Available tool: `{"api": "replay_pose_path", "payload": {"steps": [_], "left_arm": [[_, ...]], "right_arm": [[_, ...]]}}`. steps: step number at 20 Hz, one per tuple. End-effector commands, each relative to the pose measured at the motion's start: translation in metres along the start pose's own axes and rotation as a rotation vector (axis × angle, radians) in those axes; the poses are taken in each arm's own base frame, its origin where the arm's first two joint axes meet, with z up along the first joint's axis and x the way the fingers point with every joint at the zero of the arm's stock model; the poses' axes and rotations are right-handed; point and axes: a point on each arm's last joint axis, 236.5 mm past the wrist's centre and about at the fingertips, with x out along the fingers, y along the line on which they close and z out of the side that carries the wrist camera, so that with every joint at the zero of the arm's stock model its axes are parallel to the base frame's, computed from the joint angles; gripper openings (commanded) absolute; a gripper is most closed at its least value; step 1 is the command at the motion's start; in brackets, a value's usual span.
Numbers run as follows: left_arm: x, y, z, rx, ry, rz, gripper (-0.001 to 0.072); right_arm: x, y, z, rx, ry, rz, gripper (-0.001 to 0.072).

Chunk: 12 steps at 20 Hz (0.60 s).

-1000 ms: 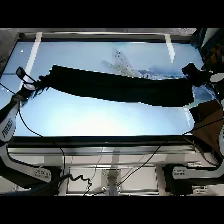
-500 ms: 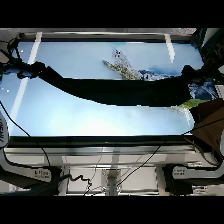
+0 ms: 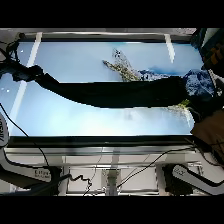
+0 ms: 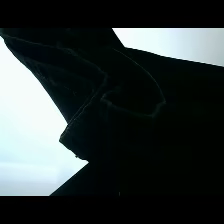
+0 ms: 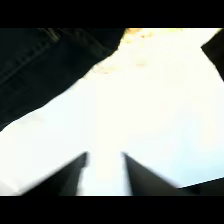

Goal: Fold the clothes and pants, and hang the long-sleeved shirts on hangers.

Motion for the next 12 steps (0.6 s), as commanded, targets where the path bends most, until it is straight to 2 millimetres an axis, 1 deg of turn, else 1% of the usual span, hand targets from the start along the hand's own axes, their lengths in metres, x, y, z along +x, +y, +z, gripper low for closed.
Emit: {"api": "replay_pose_path", "payload": {"steps": [1,3,4,6,8,10,12], "left_arm": [[0.006,0.0,-0.003,-0.004,0.021,-0.006,0.0024],[0.012,0.0,-0.005,-0.005,0.032,-0.007,0.0024],[0.015,0.001,-0.006,-0.007,0.039,-0.007,0.0024],[0.022,0.002,-0.008,-0.01,0.053,-0.008,0.0024],[0.028,0.004,-0.01,-0.013,0.067,-0.008,0.0024],[0.032,0.004,-0.011,-0.014,0.075,-0.009,0.0024],[0.036,0.005,-0.013,-0.016,0.082,-0.009,0.0024]], "right_arm": [[0.039,-0.019,-0.013,0.287,-0.138,0.033,0.0685],[0.06,-0.014,-0.009,0.39,-0.134,0.091,0.0678],[0.069,-0.007,-0.002,0.41,-0.134,0.137,0.0678],[0.079,0.012,0.019,0.418,-0.146,0.243,0.0677],[0.082,0.03,0.047,0.404,-0.181,0.344,0.0677],[0.09,0.032,0.068,0.42,-0.202,0.379,0.0677],[0.107,0.028,0.077,0.438,-0.184,0.374,0.0677]]}}
